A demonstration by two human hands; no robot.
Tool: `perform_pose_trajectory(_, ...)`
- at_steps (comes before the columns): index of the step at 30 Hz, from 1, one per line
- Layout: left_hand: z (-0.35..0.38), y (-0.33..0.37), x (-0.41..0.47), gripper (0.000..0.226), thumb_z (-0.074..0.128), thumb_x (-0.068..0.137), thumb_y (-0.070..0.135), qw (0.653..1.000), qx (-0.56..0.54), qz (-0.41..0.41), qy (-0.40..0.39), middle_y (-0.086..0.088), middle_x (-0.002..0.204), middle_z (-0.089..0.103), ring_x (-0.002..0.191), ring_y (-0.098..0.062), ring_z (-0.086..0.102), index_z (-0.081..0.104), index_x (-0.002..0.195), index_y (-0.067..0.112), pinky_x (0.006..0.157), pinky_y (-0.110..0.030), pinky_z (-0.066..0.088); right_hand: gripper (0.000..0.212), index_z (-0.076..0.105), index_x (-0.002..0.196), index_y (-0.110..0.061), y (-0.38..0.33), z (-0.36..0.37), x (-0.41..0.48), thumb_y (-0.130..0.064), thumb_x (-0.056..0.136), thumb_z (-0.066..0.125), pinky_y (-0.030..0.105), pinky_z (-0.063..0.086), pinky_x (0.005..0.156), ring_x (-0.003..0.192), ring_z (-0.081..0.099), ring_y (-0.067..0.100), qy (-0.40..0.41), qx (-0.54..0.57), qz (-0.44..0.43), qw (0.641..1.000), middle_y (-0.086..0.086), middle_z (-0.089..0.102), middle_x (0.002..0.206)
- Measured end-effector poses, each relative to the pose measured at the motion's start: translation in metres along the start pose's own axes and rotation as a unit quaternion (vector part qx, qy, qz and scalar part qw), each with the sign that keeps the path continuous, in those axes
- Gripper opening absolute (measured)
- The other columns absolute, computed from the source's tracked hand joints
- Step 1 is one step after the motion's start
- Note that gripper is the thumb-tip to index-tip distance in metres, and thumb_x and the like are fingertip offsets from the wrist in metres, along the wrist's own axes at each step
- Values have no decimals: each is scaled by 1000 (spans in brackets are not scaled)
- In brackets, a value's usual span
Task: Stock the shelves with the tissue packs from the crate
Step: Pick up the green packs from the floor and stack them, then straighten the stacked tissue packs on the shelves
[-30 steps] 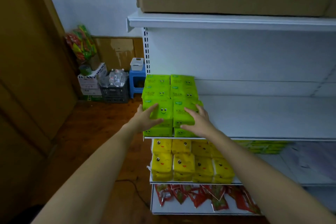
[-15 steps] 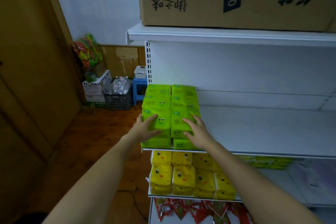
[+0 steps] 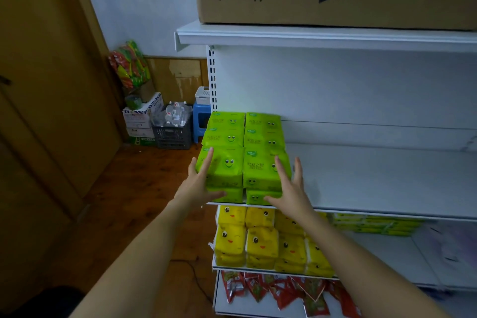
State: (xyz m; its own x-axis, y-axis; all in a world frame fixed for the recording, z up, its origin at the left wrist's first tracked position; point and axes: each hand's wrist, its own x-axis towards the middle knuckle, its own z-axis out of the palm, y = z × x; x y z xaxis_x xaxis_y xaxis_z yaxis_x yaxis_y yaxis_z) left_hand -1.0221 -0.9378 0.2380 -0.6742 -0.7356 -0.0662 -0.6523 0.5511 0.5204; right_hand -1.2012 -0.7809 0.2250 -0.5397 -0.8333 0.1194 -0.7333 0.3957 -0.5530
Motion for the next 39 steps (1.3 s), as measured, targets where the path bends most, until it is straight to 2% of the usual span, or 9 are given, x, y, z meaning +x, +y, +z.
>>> perform_pose_trajectory(5, 0, 4, -6, 115, 73, 70, 53, 1000, -13, -4, -18, -18, 156, -13, 137, -42, 28, -17, 141, 49, 102, -47, 38, 111, -18, 140, -34, 6, 2, -3, -28, 77, 74, 31, 25, 111, 144, 2, 30, -10, 14, 6, 1000, 9, -32, 149)
perform_pose_trajectory(11, 4, 10, -12, 113, 76, 69, 48, 999, -34, 7, -37, -19, 151, -28, 136, -45, 26, -12, 142, 48, 106, -47, 34, 114, -23, 137, -39, 3, 6, -9, -34, 76, 74, 26, 45, 91, 135, 36, 28, -34, -3, 0, 999, 7, -37, 147)
perform_pose_trajectory(16, 8, 12, -12, 116, 78, 69, 42, 998, -51, 14, -28, -16, 146, -39, 138, -44, 24, -14, 139, 48, 107, -45, 34, 112, -24, 132, -41, 1, 5, -8, -34, 77, 73, 24, 46, 88, 133, 39, 27, -29, 8, 0, 1000, 7, -37, 148)
perform_pose_trajectory(19, 6, 12, -13, 116, 77, 70, 43, 998, -53, 11, -41, -16, 146, -38, 137, -43, 26, -15, 139, 47, 107, -45, 34, 110, -23, 133, -41, 0, 4, -9, -31, 78, 72, 25, 44, 92, 136, 34, 27, -34, 25, 0, 999, 6, -36, 148)
perform_pose_trajectory(22, 4, 13, -12, 102, 54, 69, 74, 999, 47, -14, 24, -14, 148, -37, 132, -43, 37, -19, 137, 52, 103, -48, 39, 109, -22, 135, -39, -1, 2, -10, -37, 78, 71, 32, 38, 103, 143, 13, 28, -20, 8, 6, 1000, 5, -35, 149)
perform_pose_trajectory(24, 3, 15, -8, 89, 17, 65, 90, 982, 166, 4, 89, -9, 148, -38, 143, -40, 9, -22, 137, 52, 109, -58, 21, 107, -24, 136, -34, -4, -1, -8, -48, 79, 66, 42, 21, 114, 144, -7, 27, 12, -75, -21, 997, 4, -33, 149)
perform_pose_trajectory(27, 4, 21, -4, 94, -26, 46, 89, 955, 273, 88, 76, -1, 152, -32, 140, -28, -24, -26, 132, 52, 110, -62, -4, 103, -20, 140, -40, -12, -2, -3, -57, 79, 61, 47, -6, 112, 138, -25, 22, 18, -171, -112, 979, 0, -32, 146)
perform_pose_trajectory(35, 26, 15, 2, 99, -28, 46, 87, 958, 257, 124, 20, 5, 157, -17, 144, -21, -17, -22, 136, 47, 110, -53, -15, 109, -44, 125, -39, -8, 20, 1, -64, 80, 52, 47, -24, 102, 132, -35, 28, -67, -281, -117, 950, 2, -42, 139)
perform_pose_trajectory(39, 20, 21, 8, 113, -30, 42, 87, 961, 251, 119, 10, 6, 158, -9, 145, -20, -12, -7, 145, 46, 110, -55, -14, 103, -30, 134, -31, -12, 18, 6, -64, 81, 52, 47, -23, 101, 132, -33, 25, -78, -276, -108, 952, 1, -34, 146)
